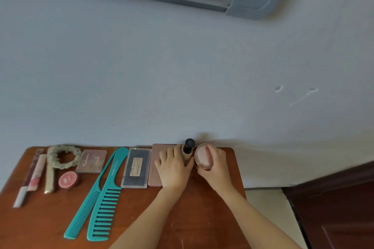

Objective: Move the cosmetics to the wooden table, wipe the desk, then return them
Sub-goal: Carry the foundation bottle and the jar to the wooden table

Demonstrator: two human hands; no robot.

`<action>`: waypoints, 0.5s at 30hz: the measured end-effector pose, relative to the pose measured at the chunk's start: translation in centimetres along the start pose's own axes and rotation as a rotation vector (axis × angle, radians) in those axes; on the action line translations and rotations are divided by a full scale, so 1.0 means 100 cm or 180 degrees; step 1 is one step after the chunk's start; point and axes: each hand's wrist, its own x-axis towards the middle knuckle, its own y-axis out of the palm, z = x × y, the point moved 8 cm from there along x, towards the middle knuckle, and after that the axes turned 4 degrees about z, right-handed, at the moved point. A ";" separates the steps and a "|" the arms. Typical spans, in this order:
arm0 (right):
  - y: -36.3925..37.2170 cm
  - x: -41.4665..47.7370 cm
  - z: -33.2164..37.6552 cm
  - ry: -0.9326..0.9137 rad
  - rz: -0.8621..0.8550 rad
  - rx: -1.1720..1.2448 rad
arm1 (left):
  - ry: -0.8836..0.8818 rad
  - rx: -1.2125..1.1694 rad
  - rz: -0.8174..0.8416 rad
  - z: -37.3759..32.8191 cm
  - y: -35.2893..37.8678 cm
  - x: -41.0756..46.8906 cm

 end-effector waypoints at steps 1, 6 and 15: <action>-0.001 0.000 0.000 -0.0026 0.0030 -0.0005 | 0.0031 0.0064 0.0037 0.000 -0.001 -0.002; -0.018 -0.018 0.010 -0.0019 0.0121 -0.0136 | 0.0071 0.0145 0.0155 0.003 -0.013 -0.025; -0.061 -0.101 0.005 -0.0024 0.0200 -0.0338 | -0.0081 -0.0050 0.0008 0.013 -0.043 -0.100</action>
